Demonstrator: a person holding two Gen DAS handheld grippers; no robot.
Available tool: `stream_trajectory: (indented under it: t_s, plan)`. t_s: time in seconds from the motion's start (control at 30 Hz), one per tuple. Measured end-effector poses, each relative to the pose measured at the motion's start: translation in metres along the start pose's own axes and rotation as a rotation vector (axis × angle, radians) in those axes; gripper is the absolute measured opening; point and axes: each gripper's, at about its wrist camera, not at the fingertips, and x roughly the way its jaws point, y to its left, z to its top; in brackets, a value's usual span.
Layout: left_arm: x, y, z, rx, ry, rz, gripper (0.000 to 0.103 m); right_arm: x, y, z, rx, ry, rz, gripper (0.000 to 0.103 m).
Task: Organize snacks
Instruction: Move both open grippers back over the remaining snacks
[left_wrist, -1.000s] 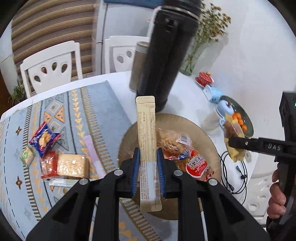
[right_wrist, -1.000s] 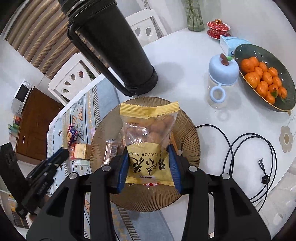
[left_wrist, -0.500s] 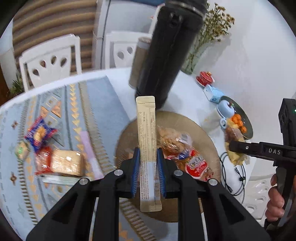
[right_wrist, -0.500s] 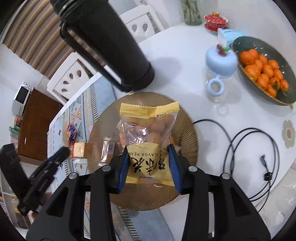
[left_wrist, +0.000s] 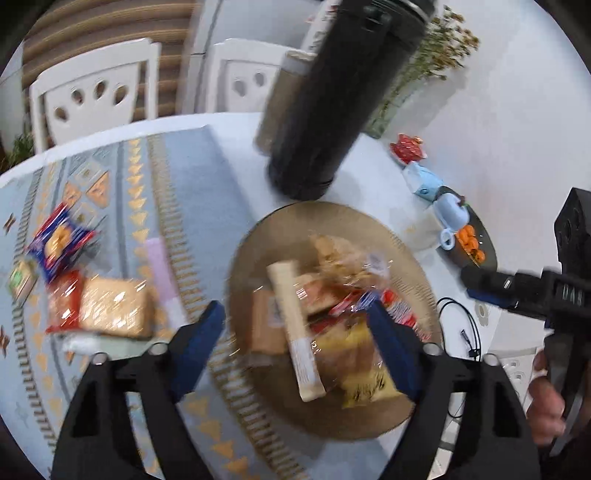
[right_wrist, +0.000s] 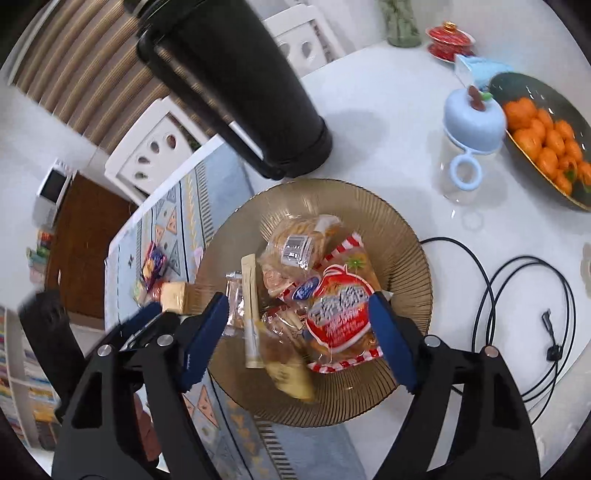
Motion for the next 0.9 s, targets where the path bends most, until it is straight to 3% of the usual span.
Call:
stream_trajectory:
  t_s: [0.23, 0.57, 0.77, 0.9]
  plan:
    - [-0.049, 0.068, -0.032, -0.138, -0.023, 0.081, 0.076, 0.006, 0.031, -0.005, -0.042, 0.009, -0.017, 0.081]
    - [-0.147, 0.187, -0.047, -0.309, -0.169, 0.255, 0.078, 0.028, 0.14, -0.026, -0.238, 0.009, 0.023, 0.093]
    - [-0.165, 0.224, -0.044, -0.327, -0.188, 0.262, 0.078, 0.049, 0.193, -0.04, -0.308, 0.03, 0.024, 0.094]
    - [-0.16, 0.239, -0.046, -0.31, -0.162, 0.224, 0.078, 0.061, 0.217, -0.044, -0.329, 0.029, -0.001, 0.095]
